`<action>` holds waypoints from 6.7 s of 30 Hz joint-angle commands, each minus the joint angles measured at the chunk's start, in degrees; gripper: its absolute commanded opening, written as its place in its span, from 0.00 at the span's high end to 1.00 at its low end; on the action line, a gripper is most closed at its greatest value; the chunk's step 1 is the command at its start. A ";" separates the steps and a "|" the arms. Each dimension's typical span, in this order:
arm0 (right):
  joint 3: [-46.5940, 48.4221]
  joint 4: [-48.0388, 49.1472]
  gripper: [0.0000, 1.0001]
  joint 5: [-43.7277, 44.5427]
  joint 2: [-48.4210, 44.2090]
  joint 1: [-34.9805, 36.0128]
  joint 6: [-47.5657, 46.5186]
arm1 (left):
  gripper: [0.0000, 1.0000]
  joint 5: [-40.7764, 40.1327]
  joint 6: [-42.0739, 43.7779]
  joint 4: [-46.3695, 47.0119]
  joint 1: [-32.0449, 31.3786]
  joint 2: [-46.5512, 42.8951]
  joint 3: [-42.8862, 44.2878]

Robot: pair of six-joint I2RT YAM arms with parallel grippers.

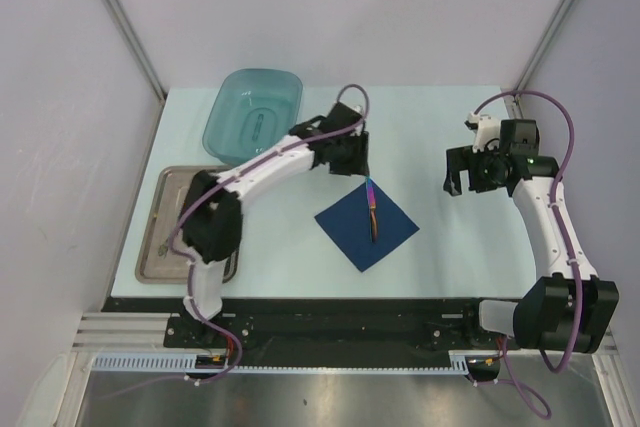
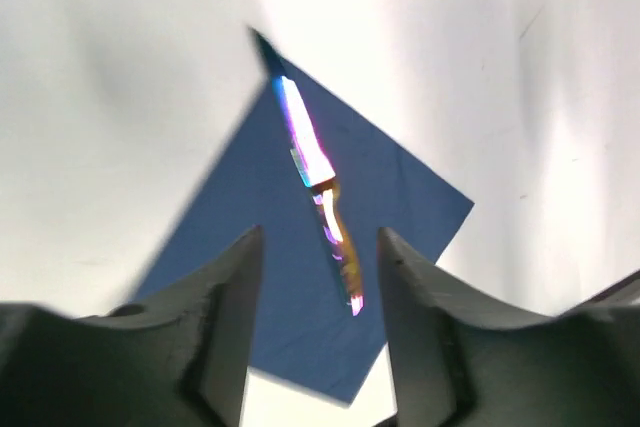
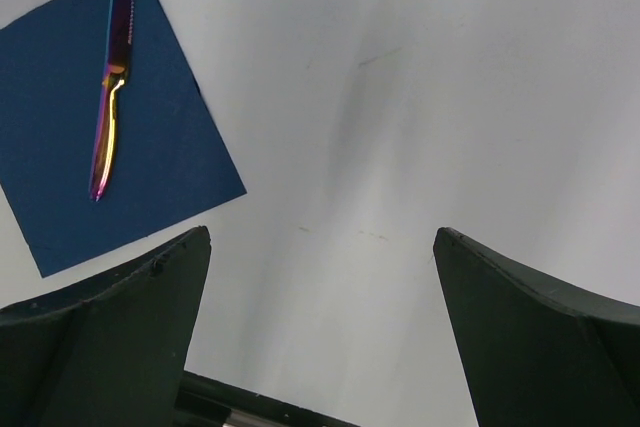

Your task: Place the utensils on the paper napkin and roll it up

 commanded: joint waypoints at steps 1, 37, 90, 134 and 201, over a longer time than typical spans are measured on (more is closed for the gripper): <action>2.07 3.06 0.00 -3.98 0.76 0.25 0.19 | 0.41 1.45 12.13 1.79 5.71 -16.37 -6.20; 28.78 17.40 0.70 8.75 45.76 30.83 28.49 | 0.51 17.71 28.50 -3.48 54.85 -43.93 -40.41; 28.52 15.37 0.55 22.03 52.45 34.00 27.18 | 0.48 18.94 26.92 -4.97 55.11 -36.46 -33.99; 37.75 9.93 0.00 -6.53 44.18 30.93 15.40 | 0.50 20.08 78.33 -8.49 72.78 -19.76 -33.38; 18.25 1.39 0.00 -2.76 22.04 6.40 7.93 | 1.00 -7.44 3.14 4.16 1.76 -16.72 -15.37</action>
